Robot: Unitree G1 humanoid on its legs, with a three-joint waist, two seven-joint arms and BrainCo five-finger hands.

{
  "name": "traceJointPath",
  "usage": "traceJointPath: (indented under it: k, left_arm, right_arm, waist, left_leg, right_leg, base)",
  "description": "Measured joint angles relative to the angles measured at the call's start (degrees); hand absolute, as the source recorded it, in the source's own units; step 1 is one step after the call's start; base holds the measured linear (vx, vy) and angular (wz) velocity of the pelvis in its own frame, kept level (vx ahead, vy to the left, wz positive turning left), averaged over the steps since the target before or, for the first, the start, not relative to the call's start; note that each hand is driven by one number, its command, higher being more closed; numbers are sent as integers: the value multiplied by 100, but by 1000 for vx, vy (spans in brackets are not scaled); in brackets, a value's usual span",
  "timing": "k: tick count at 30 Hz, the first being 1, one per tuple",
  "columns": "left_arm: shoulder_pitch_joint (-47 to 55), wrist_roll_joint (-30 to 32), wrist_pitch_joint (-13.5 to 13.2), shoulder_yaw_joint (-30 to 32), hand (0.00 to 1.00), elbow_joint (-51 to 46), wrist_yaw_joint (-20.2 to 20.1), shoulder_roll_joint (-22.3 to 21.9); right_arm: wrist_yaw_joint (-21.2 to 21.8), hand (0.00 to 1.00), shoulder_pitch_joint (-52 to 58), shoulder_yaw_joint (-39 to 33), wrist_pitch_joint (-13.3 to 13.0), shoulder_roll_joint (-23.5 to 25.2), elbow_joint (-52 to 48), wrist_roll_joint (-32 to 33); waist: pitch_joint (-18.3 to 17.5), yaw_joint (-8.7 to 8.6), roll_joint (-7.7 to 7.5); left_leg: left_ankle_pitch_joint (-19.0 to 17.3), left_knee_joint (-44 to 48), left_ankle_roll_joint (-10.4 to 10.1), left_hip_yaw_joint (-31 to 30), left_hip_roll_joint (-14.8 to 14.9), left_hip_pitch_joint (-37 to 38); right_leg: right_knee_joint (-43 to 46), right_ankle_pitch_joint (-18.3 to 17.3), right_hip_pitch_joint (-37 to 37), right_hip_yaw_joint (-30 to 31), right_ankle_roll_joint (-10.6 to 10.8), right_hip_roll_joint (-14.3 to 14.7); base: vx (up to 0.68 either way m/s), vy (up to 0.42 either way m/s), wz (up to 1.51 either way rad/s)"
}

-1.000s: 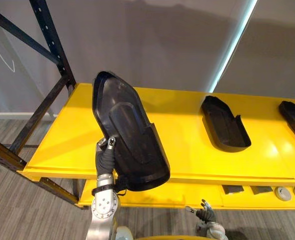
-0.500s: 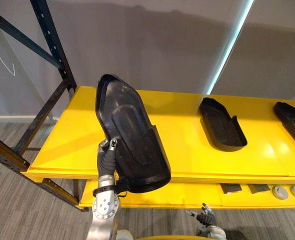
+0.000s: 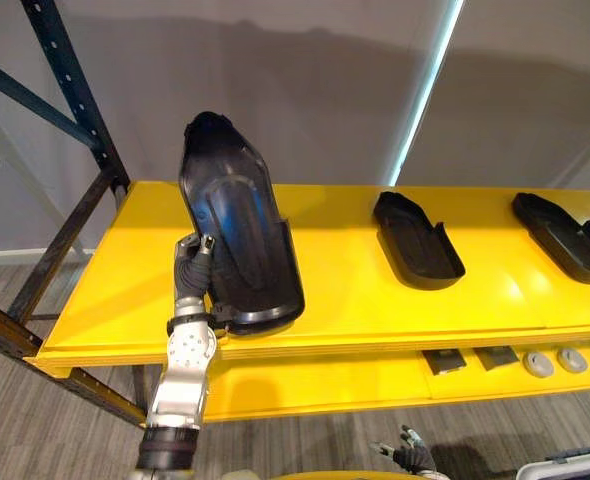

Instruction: Walk over and take plastic housings, then place them on the shelf

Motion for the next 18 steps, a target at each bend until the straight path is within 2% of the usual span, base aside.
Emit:
traceJointPath:
  k: [4, 8, 9, 11, 16, 18]
  left_arm:
    - [-449, 2, 142, 4, 100, 651, -38, 332]
    - [-796, 13, 205, 37, 100, 1070, -75, 438]
    - [-847, 16, 264, 38, 0, 1135, -125, 492]
    - [-881, 82, 270, 40, 0, 1236, -149, 539]
    - [-1065, 123, 368, 214, 0, 1541, -137, 551]
    - [-1175, 125, 371, 214, 0, 1634, -129, 550]
  right_arm:
    - [9, 0, -6, 0, 0, -59, 26, -52]
    - [14, 0, -35, -1, -6, -87, 34, -85]
    - [18, 0, -54, -1, -6, -93, 39, -97]
    - [19, 0, -67, -1, -12, -86, 38, -100]
    - [121, 0, -73, -2, -28, -84, 20, -106]
    - [121, 0, -85, -2, -30, -74, -4, -106]
  waist:
    - [29, -12, 42]
    - [58, -20, 68]
    - [64, -34, 76]
    - [77, -88, 64]
    - [104, -99, 62]
    - [132, -144, 54]
  left_leg:
    - [201, -319, -17, -1, -12, 78]
    - [411, -607, -8, 0, -57, 94]
    - [483, -698, 1, 8, -72, 95]
    - [613, -916, -16, 16, -121, 142]
    - [999, -1729, -95, -91, -239, 478]
    - [1041, -1845, -85, -129, -251, 479]
  right_leg:
    - [-15, 156, -91, 87, -13, 27]
    - [-86, 307, -214, 149, -45, -7]
    - [-87, 347, -242, 161, -44, -16]
    - [-88, 363, -342, 200, -49, -36]
    - [-88, 343, -470, 300, -63, -7]
    - [-89, 343, -497, 300, -62, -7]
  base:
    - [-2, -10, -8]
    - [-73, 8, -11]
    - [-94, 0, -6]
    - [-139, -2, -9]
    - [-134, -13, -16]
    - [-95, -3, 3]
